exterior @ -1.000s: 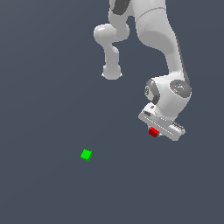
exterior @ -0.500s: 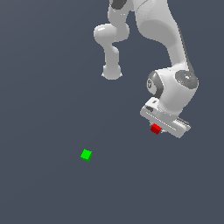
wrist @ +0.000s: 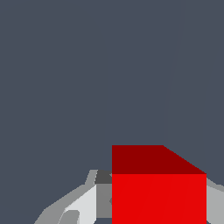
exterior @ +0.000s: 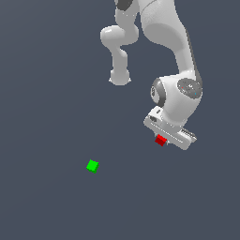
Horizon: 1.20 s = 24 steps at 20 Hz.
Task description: Stack the red cube on top of the green cube.
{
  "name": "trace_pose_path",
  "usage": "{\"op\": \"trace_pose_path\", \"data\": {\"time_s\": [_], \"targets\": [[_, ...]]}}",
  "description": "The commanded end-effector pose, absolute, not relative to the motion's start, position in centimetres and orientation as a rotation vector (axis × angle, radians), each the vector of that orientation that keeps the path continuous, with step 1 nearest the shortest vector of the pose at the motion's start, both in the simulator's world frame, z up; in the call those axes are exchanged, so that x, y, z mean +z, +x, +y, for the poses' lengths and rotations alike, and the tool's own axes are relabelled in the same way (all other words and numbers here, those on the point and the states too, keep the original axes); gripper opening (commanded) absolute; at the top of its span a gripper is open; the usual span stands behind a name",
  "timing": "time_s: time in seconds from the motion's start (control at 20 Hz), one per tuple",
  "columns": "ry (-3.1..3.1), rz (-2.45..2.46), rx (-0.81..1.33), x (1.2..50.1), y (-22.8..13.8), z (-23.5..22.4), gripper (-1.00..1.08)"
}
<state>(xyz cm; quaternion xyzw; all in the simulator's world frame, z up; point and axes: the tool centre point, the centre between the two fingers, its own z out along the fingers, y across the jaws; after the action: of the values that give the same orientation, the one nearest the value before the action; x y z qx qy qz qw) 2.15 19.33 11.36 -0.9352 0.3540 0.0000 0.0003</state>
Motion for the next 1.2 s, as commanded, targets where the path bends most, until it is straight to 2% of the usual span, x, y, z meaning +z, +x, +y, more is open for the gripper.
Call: {"op": "trace_pose_path", "data": {"time_s": [0.0,1.15], "targets": [[-2.937,1.114,-0.001,11.1,2.7,17.4,-1.0],[-2.938,1.114,0.0,6.9,10.0,-8.0,-1.0]]}}
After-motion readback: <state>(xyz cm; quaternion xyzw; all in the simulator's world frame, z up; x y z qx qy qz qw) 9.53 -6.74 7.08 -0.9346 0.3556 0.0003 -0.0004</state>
